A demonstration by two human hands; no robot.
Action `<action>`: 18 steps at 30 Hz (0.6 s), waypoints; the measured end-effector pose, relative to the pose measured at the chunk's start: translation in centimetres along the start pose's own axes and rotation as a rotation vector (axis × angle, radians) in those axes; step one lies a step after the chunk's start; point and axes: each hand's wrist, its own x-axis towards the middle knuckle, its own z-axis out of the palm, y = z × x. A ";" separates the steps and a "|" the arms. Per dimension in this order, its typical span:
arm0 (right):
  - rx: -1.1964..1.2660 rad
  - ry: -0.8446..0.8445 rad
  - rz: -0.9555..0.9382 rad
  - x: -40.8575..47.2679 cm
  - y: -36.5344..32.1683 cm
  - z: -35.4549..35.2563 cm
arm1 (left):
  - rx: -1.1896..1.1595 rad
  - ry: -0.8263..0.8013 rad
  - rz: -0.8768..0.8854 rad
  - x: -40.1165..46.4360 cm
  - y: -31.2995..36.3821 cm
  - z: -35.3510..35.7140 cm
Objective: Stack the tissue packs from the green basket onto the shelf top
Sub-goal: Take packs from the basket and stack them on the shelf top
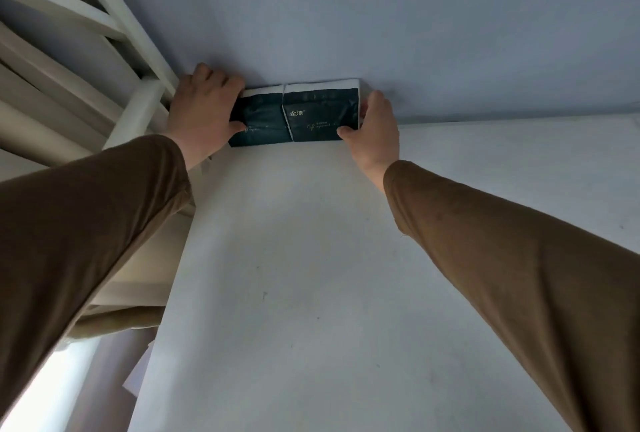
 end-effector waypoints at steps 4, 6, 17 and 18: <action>-0.016 -0.011 0.022 0.1 -0.1 0.4 | 0.021 0.033 -0.013 -0.1 0.1 0.5; -0.029 -0.021 0.024 -0.1 0.0 0.1 | -0.005 0.052 -0.042 -0.6 0.3 0.5; -0.413 0.038 -0.163 -11.1 2.4 -10.4 | -0.183 0.142 0.049 -6.8 10.2 -4.5; -0.475 0.058 -0.166 -13.2 3.0 -12.2 | -0.210 0.126 0.070 -7.8 12.1 -5.1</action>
